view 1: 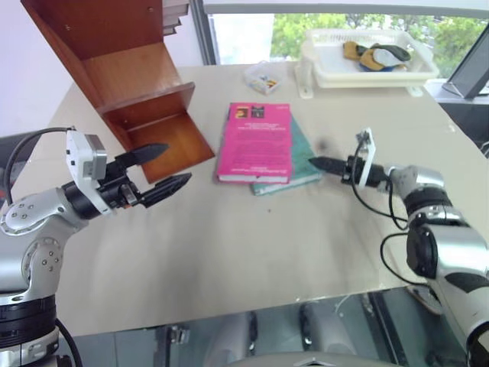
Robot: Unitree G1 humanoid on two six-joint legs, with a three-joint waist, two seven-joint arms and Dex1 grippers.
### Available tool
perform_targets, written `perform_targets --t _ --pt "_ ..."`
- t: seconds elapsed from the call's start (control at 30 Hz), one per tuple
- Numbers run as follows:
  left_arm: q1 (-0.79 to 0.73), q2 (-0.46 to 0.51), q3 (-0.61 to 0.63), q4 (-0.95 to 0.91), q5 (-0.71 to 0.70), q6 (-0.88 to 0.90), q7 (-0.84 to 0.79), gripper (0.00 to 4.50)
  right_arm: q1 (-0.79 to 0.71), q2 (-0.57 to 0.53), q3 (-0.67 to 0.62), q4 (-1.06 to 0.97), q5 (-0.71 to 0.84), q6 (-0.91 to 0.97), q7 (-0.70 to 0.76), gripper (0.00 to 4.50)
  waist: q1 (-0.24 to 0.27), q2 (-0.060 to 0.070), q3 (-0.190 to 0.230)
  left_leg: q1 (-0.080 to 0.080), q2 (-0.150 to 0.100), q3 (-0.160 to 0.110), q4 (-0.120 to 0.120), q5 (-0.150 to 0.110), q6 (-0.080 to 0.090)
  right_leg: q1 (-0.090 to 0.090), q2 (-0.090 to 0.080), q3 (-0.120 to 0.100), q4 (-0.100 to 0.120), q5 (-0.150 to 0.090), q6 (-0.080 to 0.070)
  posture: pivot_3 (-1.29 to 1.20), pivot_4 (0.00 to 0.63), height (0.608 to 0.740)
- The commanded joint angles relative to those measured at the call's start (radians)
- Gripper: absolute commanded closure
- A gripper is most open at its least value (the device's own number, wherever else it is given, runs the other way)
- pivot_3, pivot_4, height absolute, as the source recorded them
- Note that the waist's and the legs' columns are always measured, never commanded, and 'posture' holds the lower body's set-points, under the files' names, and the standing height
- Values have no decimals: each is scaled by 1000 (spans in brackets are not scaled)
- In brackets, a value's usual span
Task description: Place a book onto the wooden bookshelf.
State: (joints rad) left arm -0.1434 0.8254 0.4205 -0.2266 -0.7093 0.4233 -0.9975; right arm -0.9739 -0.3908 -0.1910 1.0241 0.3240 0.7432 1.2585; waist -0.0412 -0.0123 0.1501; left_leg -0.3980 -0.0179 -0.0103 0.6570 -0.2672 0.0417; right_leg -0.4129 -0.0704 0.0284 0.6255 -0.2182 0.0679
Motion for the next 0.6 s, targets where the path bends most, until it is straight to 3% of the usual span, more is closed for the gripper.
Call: perform_targets --t 0.03,0.13,0.27,0.37,0.6 --pt "-15 -10 -3 -15 5 -22 7 129 47 -29 -11 -118 27 53 -47 0 1 0 0 0 0 0 0 0 0 0 0 0 0 0 0 0 150 740" --pt "-34 -22 -26 -7 19 -29 9 129 154 -77 -21 -308 50 91 -81 0 10 0 0 0 0 -1 0 0 0 0 -1 -1 0 0 0 0 150 740" --pt "-106 -43 -102 27 62 -59 2 129 431 -153 -56 -770 148 133 -73 0 37 0 0 -2 -1 -2 0 0 0 0 -1 -2 -1 0 0 0 150 740" --pt "-180 -55 -186 73 124 -114 -39 129 649 -122 -221 -1095 307 32 -66 0 44 0 0 -2 -1 -3 0 0 0 0 -1 -4 -1 0 0 0 150 740" --pt "-429 -121 -390 368 363 -329 -87 129 1049 -179 -437 -1413 375 -44 -152 0 49 0 -1 1 -1 -3 7 -2 5 5 2 -6 2 0 1 0 150 740"
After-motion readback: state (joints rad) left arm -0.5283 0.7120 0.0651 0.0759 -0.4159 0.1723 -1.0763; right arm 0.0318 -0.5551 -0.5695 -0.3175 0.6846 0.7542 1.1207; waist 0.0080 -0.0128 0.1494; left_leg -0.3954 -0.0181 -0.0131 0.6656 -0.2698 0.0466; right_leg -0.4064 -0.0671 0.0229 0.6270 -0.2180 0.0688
